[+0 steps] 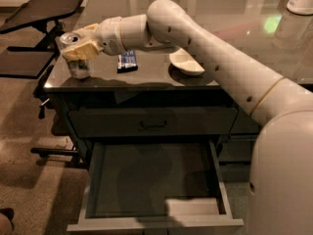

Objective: Place 7up can into middle drawer

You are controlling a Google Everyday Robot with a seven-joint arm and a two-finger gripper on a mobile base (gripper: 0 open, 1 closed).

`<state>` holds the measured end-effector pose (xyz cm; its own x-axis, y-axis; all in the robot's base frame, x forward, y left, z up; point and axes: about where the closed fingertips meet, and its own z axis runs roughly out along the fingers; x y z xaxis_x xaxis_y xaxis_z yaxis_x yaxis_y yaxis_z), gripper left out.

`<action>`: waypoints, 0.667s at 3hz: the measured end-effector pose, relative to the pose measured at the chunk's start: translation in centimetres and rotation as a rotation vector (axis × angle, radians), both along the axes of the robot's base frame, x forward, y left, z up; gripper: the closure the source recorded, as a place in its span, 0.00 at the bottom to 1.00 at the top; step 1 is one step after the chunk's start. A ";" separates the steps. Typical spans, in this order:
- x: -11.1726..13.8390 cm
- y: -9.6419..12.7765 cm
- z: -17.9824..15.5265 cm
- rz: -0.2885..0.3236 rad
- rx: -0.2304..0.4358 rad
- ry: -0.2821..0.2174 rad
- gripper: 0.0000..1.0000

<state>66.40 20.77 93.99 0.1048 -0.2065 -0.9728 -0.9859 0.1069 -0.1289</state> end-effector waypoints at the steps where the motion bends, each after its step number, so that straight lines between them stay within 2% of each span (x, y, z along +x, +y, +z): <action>1: -1.9 -3.0 2.2 0.003 0.013 -0.022 1.00; 2: -4.8 -6.5 4.3 0.029 0.035 -0.040 1.00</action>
Offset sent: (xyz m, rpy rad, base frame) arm -0.0826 -0.1199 0.0694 0.0649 -0.0618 0.0507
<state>61.61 14.28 98.27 0.1488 -0.1689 -0.9743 -0.9828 0.0837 -0.1646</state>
